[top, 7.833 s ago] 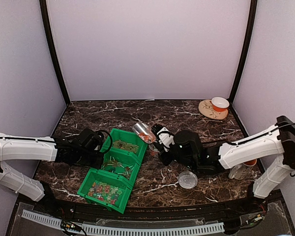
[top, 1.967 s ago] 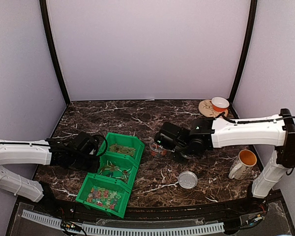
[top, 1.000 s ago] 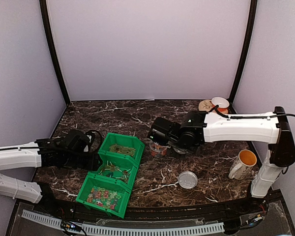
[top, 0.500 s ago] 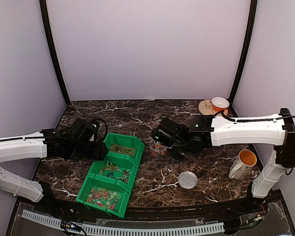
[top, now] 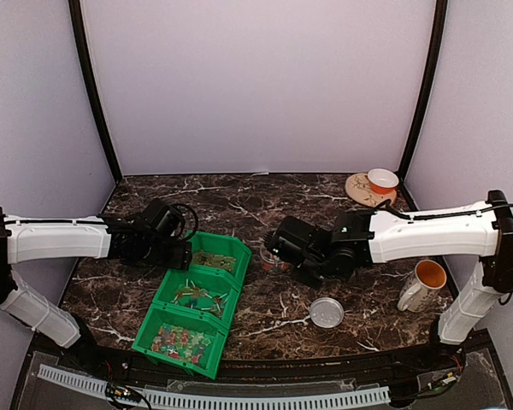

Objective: Pack the candies
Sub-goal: Adjust the storage box at the center of the board.

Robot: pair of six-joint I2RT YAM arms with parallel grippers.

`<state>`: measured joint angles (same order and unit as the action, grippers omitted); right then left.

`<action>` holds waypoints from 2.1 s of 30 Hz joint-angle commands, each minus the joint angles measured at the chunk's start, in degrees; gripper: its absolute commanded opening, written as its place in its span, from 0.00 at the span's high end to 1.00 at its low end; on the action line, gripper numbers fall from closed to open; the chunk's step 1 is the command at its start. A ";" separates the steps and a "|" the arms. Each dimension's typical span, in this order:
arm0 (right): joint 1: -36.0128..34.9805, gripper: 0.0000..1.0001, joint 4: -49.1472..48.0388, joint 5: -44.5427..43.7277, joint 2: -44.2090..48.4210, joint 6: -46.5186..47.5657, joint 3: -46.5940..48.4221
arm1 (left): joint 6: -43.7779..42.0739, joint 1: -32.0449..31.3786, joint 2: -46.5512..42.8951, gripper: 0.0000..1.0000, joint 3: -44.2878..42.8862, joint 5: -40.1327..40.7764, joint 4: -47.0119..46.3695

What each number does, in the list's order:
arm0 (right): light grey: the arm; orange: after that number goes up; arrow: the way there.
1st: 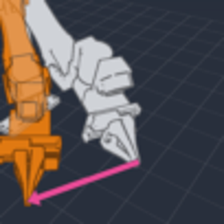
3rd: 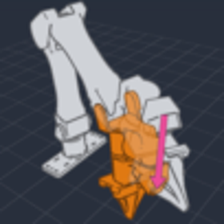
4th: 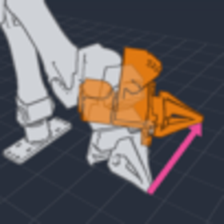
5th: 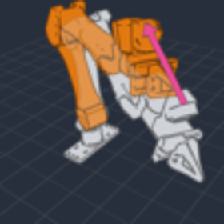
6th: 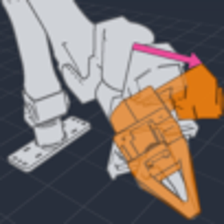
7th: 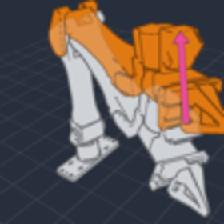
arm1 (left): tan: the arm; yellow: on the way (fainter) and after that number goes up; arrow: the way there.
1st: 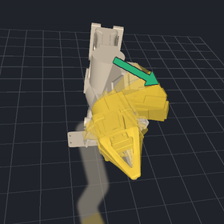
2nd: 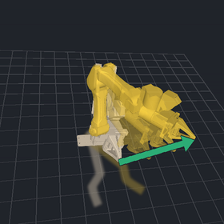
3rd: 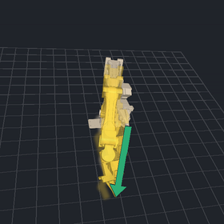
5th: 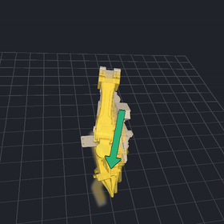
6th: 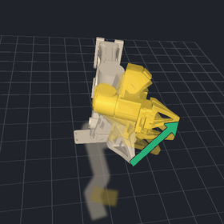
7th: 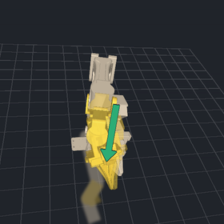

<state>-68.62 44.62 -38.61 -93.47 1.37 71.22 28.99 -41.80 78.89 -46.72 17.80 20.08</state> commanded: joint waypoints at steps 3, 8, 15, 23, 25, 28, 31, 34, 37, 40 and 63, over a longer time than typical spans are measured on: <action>-0.92 1.00 -2.75 -0.09 1.68 -1.28 -1.38 | -2.33 2.29 3.50 0.30 -3.21 -3.75 -3.66; -1.10 1.00 -3.14 -0.07 3.56 -1.36 -1.93 | -2.54 3.06 6.15 0.36 -3.84 -5.62 -4.70; -1.15 1.00 -3.61 -0.30 4.25 -1.29 -2.75 | -2.02 3.43 6.48 0.48 -2.55 -6.64 -5.17; -1.13 1.00 -4.24 -0.17 3.74 -0.60 -2.11 | -2.09 3.58 6.23 0.63 -1.13 -6.32 -5.22; -1.12 1.00 -4.15 0.04 3.50 -0.37 -1.61 | -2.25 3.68 6.42 0.66 -1.09 -5.97 -5.18; -1.20 1.00 -4.14 0.65 3.25 0.35 -0.48 | -2.43 3.77 6.94 0.71 -1.00 -5.62 -5.27; -1.25 1.00 -3.79 1.51 2.68 1.27 1.27 | -2.82 3.90 7.36 0.76 -1.00 -5.25 -5.44; -1.38 1.00 -2.88 2.05 2.54 2.52 3.21 | -3.34 3.93 8.03 0.87 -1.28 -4.74 -5.53; -1.47 1.00 -1.87 3.36 -0.10 3.99 5.40 | -3.86 4.01 8.58 0.96 -1.86 -4.66 -5.55; -1.67 1.00 -0.50 4.21 -1.94 5.11 8.08 | -4.45 4.04 9.11 1.00 -2.82 -4.64 -5.20; -1.93 1.00 8.25 7.67 -18.66 12.99 27.08 | -22.78 4.10 15.11 1.00 -21.90 -9.87 15.35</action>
<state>-70.13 50.00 -31.18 -110.21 13.54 95.26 11.33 -37.76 93.56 -65.17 9.32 28.67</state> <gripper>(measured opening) 0.079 0.098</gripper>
